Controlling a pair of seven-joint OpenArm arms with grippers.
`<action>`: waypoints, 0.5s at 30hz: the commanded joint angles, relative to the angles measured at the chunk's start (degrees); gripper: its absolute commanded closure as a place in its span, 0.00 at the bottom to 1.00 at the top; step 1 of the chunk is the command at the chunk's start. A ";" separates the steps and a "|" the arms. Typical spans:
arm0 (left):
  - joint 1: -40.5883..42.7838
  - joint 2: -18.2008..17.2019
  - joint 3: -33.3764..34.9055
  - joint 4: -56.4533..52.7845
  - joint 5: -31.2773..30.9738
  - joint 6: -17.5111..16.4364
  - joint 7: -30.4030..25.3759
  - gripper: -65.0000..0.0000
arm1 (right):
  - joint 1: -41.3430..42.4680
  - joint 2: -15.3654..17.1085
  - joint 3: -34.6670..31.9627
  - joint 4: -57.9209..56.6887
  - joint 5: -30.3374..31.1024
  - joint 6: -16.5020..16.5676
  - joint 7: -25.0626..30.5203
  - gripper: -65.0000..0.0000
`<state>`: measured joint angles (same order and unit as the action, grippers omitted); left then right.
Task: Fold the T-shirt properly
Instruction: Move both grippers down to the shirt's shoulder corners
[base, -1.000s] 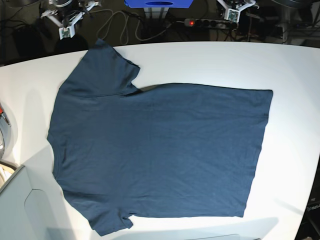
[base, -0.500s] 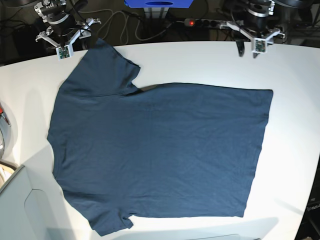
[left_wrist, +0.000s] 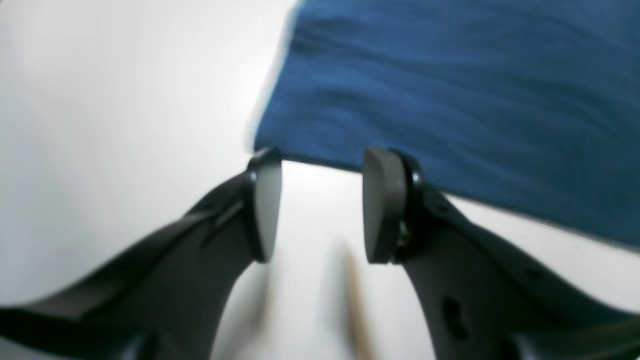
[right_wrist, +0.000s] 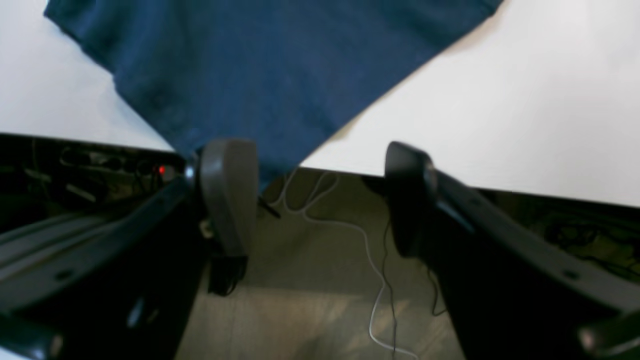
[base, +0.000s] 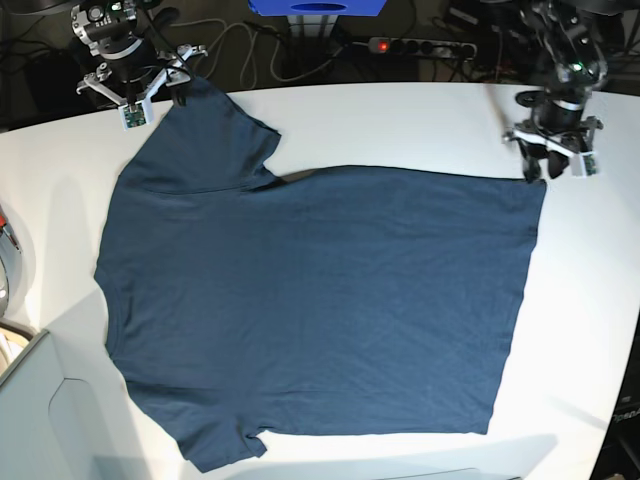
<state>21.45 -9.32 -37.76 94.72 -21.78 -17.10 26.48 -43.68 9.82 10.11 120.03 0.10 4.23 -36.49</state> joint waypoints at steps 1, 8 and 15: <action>-0.84 -0.66 -1.14 -0.61 -0.33 -0.87 -0.85 0.61 | -0.41 0.33 0.31 0.90 0.12 0.65 0.49 0.41; -5.85 -1.54 -2.02 -8.08 -0.07 -2.37 -0.94 0.59 | -0.41 0.33 0.31 0.81 0.12 0.65 0.49 0.41; -9.89 -2.50 -2.02 -14.32 -0.07 -2.63 -1.03 0.58 | -0.49 0.33 0.31 0.72 0.12 0.65 0.49 0.41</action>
<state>12.10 -10.98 -39.55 79.59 -21.30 -19.40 26.13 -43.75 9.82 10.17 119.98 0.08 4.23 -37.08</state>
